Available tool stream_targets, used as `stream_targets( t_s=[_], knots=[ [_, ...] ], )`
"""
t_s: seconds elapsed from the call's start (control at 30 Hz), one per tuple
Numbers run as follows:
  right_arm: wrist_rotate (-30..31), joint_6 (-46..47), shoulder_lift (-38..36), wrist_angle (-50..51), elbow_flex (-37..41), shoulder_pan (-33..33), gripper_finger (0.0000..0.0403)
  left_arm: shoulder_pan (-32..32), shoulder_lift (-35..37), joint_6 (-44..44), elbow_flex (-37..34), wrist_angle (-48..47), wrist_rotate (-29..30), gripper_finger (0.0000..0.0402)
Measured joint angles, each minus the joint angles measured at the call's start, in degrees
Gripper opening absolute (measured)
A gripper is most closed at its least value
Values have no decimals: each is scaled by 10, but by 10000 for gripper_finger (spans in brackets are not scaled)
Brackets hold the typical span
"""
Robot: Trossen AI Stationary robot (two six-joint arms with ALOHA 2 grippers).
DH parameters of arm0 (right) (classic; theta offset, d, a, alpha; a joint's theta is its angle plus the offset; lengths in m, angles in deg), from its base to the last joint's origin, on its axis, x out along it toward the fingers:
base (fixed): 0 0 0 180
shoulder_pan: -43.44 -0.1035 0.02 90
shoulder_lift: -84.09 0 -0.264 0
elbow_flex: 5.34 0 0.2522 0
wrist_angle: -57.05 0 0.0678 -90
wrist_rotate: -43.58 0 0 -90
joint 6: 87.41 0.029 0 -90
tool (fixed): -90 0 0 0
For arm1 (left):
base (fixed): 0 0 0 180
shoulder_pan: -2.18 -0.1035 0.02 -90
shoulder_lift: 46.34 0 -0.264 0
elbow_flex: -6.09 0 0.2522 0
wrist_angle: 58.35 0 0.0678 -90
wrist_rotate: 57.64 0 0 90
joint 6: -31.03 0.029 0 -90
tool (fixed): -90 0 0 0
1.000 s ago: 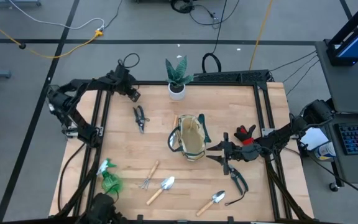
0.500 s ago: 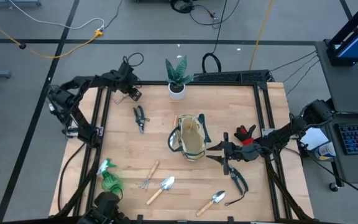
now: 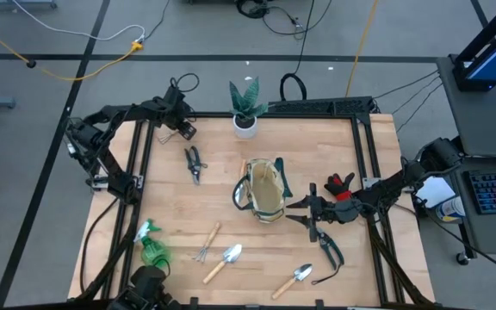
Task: Pick & Place Garden tools in Gardening bag
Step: Put the top brown hand rake into the gardening bag
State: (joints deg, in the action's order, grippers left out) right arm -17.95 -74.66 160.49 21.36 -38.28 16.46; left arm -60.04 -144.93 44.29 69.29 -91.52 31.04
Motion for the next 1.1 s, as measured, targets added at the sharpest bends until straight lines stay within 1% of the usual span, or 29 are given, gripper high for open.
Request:
stream_targets(
  t_s=[0.2, 0.27, 0.5, 0.6, 0.83, 0.97, 1.1],
  knots=[
    [0, 0, 0, 0, 0, 0, 134, 1, 0, -7, 0, 0, -5, 86],
    [0, 0, 0, 0, 0, 0, 134, 1, 0, -11, 0, 0, -6, 70],
    [0, 0, 0, 0, 0, 0, 134, 1, -1, -18, -1, 0, -7, 70],
    [0, 0, 0, 0, 0, 0, 134, 5, -1, -17, -1, 0, -6, 76],
    [0, 0, 0, 0, 0, 0, 134, 19, 2, -11, -1, 5, -1, 71],
    [0, 0, 0, 0, 0, 0, 134, 28, 17, -10, -3, 2, 3, 71],
    [0, 0, 0, -4, 0, 0, 134, 42, 48, -10, -4, -2, -4, 71]
  ],
)
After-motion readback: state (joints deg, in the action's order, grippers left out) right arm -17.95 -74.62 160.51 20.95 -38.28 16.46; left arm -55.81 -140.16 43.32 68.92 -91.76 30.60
